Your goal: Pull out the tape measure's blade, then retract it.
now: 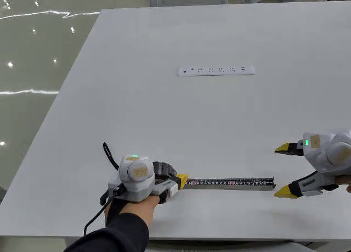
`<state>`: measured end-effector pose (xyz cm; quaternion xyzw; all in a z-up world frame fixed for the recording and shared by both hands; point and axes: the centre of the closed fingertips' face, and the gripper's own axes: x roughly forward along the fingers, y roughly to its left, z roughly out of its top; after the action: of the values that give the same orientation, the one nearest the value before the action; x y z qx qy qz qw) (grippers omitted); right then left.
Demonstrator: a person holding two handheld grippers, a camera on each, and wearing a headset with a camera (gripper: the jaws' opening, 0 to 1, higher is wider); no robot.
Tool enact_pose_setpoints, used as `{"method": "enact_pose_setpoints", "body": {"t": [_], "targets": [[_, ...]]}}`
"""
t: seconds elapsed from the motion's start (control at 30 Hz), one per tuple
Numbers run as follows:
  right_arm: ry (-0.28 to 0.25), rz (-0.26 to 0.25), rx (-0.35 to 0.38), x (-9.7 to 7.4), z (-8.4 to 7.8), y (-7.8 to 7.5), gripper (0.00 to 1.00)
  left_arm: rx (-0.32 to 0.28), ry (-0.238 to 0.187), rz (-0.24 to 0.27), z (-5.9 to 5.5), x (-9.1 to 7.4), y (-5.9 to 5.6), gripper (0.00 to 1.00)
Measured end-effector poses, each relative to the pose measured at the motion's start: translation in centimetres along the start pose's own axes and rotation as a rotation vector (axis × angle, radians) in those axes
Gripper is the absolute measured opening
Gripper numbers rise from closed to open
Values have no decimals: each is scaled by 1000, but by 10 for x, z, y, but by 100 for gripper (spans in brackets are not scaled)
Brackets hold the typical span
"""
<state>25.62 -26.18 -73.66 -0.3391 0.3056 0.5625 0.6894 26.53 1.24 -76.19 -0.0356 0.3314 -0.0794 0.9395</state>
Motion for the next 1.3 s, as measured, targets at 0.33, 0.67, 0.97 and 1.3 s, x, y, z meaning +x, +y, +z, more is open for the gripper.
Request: {"method": "enact_pose_setpoints", "body": {"t": [0.33,0.67,0.97,1.3], "targets": [[81,111,2,22,-19,8,38,26,-4,11,1,0,3,94],[126,152,-8,32,-29,11,24,19,-4,4,1,0,3,94],[162,156,-1,35,-33,12,15,24,-5,-6,2,1,0,93],[181,149,-8,36,-33,14,12,7,15,-16,-1,2,-3,89]]}}
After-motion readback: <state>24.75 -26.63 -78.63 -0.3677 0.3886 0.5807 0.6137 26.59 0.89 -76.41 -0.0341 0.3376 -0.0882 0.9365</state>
